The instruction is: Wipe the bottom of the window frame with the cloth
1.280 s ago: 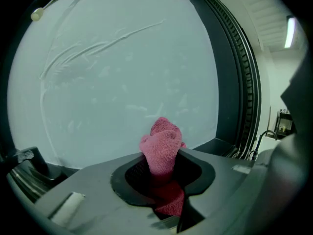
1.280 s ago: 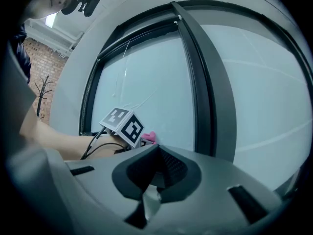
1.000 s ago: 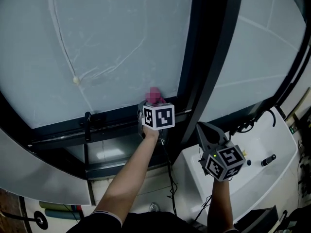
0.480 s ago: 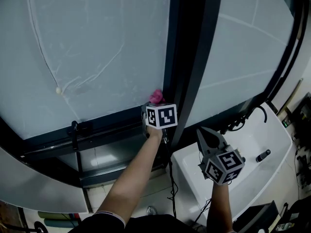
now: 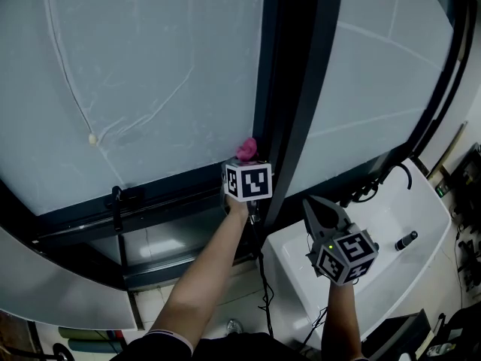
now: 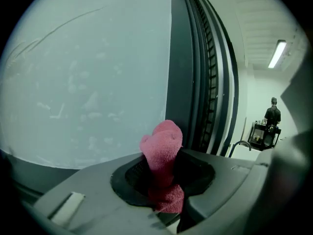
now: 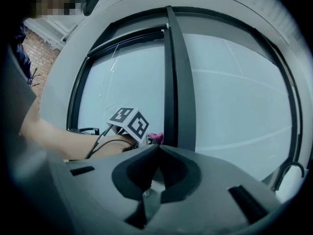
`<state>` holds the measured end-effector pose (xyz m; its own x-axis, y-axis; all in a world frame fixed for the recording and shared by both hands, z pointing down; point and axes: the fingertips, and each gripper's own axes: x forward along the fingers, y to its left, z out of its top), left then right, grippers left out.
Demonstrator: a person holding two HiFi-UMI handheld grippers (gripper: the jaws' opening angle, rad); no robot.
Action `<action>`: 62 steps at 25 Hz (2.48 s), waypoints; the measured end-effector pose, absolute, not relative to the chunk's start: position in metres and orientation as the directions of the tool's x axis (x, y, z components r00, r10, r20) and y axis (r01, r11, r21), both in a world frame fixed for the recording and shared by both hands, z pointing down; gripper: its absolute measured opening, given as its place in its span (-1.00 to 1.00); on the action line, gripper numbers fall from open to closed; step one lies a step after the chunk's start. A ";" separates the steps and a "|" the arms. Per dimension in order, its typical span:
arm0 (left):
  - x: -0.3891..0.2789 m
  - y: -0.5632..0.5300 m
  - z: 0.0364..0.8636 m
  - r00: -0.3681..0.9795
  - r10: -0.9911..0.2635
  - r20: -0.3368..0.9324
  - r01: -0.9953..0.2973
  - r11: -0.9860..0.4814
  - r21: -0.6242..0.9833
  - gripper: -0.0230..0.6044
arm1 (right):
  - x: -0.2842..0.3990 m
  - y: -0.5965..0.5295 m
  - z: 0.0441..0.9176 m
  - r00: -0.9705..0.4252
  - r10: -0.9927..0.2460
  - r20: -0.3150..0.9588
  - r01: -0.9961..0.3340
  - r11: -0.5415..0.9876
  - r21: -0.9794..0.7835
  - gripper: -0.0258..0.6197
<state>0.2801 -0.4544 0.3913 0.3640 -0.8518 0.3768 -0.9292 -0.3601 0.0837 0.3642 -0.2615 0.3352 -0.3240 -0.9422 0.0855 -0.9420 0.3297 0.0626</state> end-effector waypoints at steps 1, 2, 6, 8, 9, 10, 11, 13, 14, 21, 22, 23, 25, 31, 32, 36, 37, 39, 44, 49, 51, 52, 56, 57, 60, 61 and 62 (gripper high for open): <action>0.275 -0.449 0.387 0.375 -0.854 0.362 -0.925 -0.370 0.086 -0.56 | 0.360 -0.261 0.334 -0.329 -0.940 0.086 -0.940 0.335 0.066 -0.92; 0.270 -0.443 0.382 0.386 -0.855 0.348 -0.921 -0.379 0.089 -0.56 | 0.356 -0.261 0.333 -0.335 -0.939 0.085 -0.938 0.341 0.069 -0.92; 0.244 -0.413 0.361 0.435 -0.851 0.294 -0.900 -0.424 0.106 -0.56 | 0.336 -0.257 0.329 -0.361 -0.930 0.068 -0.928 0.366 0.070 -0.92; 0.228 -0.395 0.350 0.455 -0.848 0.272 -0.890 -0.442 0.110 -0.56 | 0.323 -0.254 0.325 -0.374 -0.926 0.053 -0.923 0.377 0.072 -0.92; 0.219 -0.386 0.345 0.462 -0.847 0.262 -0.886 -0.450 0.109 -0.56 | 0.315 -0.253 0.322 -0.382 -0.923 0.043 -0.920 0.384 0.071 -0.92; 0.209 -0.378 0.340 0.467 -0.848 0.252 -0.884 -0.456 0.104 -0.56 | 0.307 -0.252 0.320 -0.393 -0.919 0.035 -0.916 0.394 0.072 -0.92; 0.197 -0.370 0.335 0.468 -0.850 0.243 -0.883 -0.459 0.097 -0.56 | 0.296 -0.251 0.318 -0.407 -0.913 0.027 -0.910 0.408 0.073 -0.92; 0.170 -0.355 0.326 0.465 -0.856 0.224 -0.885 -0.459 0.082 -0.56 | 0.274 -0.251 0.315 -0.438 -0.899 0.013 -0.896 0.437 0.078 -0.92; 0.156 -0.348 0.322 0.461 -0.861 0.215 -0.887 -0.456 0.074 -0.56 | 0.263 -0.252 0.313 -0.451 -0.892 0.008 -0.889 0.450 0.081 -0.92; 0.048 -0.308 0.307 0.371 -0.912 0.177 -0.929 -0.365 0.066 -0.56 | 0.175 -0.255 0.299 -0.555 -0.832 -0.014 -0.828 0.551 0.105 -0.92; 0.033 -0.302 0.305 0.362 -0.916 0.175 -0.932 -0.356 0.065 -0.56 | 0.161 -0.255 0.297 -0.570 -0.821 -0.016 -0.818 0.566 0.106 -0.92; 0.019 -0.295 0.304 0.354 -0.919 0.173 -0.935 -0.349 0.060 -0.56 | 0.148 -0.255 0.296 -0.584 -0.812 -0.016 -0.808 0.579 0.107 -0.92; -0.009 -0.283 0.302 0.338 -0.925 0.171 -0.941 -0.335 0.049 -0.56 | 0.121 -0.253 0.296 -0.610 -0.793 -0.014 -0.789 0.605 0.109 -0.92; -0.082 -0.255 0.315 0.281 -0.943 0.177 -0.960 -0.275 0.062 -0.56 | 0.050 -0.248 0.296 -0.677 -0.736 0.000 -0.729 0.671 0.131 -0.92; -0.091 -0.252 0.317 0.277 -0.944 0.178 -0.961 -0.270 0.066 -0.56 | 0.040 -0.247 0.297 -0.685 -0.729 0.002 -0.722 0.679 0.135 -0.92; -0.117 -0.242 0.325 0.269 -0.946 0.180 -0.963 -0.263 0.056 -0.56 | 0.014 -0.244 0.304 -0.702 -0.712 0.011 -0.706 0.697 0.124 -0.92; -0.123 -0.240 0.326 0.269 -0.946 0.179 -0.963 -0.264 0.052 -0.56 | 0.009 -0.244 0.307 -0.704 -0.710 0.016 -0.704 0.700 0.121 -0.92; -0.131 -0.236 0.328 0.272 -0.946 0.179 -0.962 -0.268 0.046 -0.56 | 0.000 -0.243 0.312 -0.708 -0.705 0.025 -0.699 0.706 0.116 -0.92; -0.138 -0.234 0.337 0.274 -0.943 0.188 -0.961 -0.277 0.012 -0.56 | -0.011 -0.240 0.319 -0.710 -0.703 0.032 -0.699 0.710 0.087 -0.92; -0.137 -0.233 0.342 0.306 -0.934 0.187 -0.951 -0.307 0.022 -0.56 | -0.016 -0.236 0.327 -0.708 -0.704 0.044 -0.701 0.710 0.067 -0.92; -0.137 -0.232 0.342 0.317 -0.930 0.186 -0.948 -0.318 0.024 -0.56 | -0.017 -0.235 0.328 -0.707 -0.705 0.048 -0.702 0.709 0.067 -0.92; -0.137 -0.232 0.343 0.321 -0.929 0.187 -0.946 -0.322 0.024 -0.56 | -0.018 -0.235 0.328 -0.707 -0.705 0.049 -0.702 0.709 0.067 -0.92; -0.138 -0.232 0.345 0.328 -0.924 0.195 -0.944 -0.330 0.022 -0.56 | -0.020 -0.235 0.326 -0.709 -0.704 0.046 -0.701 0.710 0.071 -0.92; -0.139 -0.232 0.346 0.329 -0.923 0.197 -0.943 -0.332 0.023 -0.56 | -0.021 -0.235 0.326 -0.709 -0.704 0.045 -0.700 0.710 0.072 -0.92; -0.141 -0.232 0.348 0.332 -0.921 0.202 -0.942 -0.334 0.024 -0.56 | -0.023 -0.235 0.324 -0.709 -0.703 0.041 -0.700 0.710 0.072 -0.92; -0.142 -0.233 0.348 0.331 -0.921 0.204 -0.942 -0.333 0.024 -0.56 | -0.023 -0.235 0.324 -0.710 -0.703 0.040 -0.700 0.711 0.073 -0.92; -0.142 -0.233 0.349 0.331 -0.921 0.205 -0.943 -0.333 0.024 -0.56 | -0.024 -0.235 0.323 -0.711 -0.702 0.039 -0.699 0.712 0.073 -0.92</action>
